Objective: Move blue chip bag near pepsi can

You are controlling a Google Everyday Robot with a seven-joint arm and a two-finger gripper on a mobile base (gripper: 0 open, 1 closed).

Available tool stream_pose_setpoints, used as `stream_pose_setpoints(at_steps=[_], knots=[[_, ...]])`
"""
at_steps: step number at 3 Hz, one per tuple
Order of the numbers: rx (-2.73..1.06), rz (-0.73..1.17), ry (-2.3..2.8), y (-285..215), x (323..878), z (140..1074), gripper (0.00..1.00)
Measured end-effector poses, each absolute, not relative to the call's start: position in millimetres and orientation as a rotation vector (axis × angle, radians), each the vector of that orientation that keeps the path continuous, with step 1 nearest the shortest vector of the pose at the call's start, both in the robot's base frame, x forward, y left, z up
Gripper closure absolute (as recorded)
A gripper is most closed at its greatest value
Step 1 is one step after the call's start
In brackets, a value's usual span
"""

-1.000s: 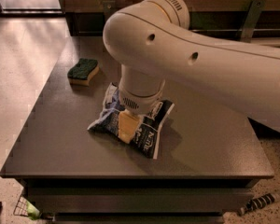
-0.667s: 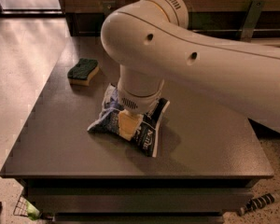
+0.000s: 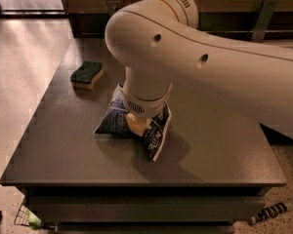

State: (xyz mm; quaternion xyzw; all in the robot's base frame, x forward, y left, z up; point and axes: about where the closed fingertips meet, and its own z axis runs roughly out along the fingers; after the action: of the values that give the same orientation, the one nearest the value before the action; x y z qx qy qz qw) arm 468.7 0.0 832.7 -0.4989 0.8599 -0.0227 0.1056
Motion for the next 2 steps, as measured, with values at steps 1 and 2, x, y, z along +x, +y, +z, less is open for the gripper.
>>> stream_pose_setpoints(at_steps=[1,2], knots=[[-1.459,-0.067,2.532,-1.9,470.3,834.6,1.0],[-1.431,-0.066,2.531,-7.0,474.9,838.5,1.0]])
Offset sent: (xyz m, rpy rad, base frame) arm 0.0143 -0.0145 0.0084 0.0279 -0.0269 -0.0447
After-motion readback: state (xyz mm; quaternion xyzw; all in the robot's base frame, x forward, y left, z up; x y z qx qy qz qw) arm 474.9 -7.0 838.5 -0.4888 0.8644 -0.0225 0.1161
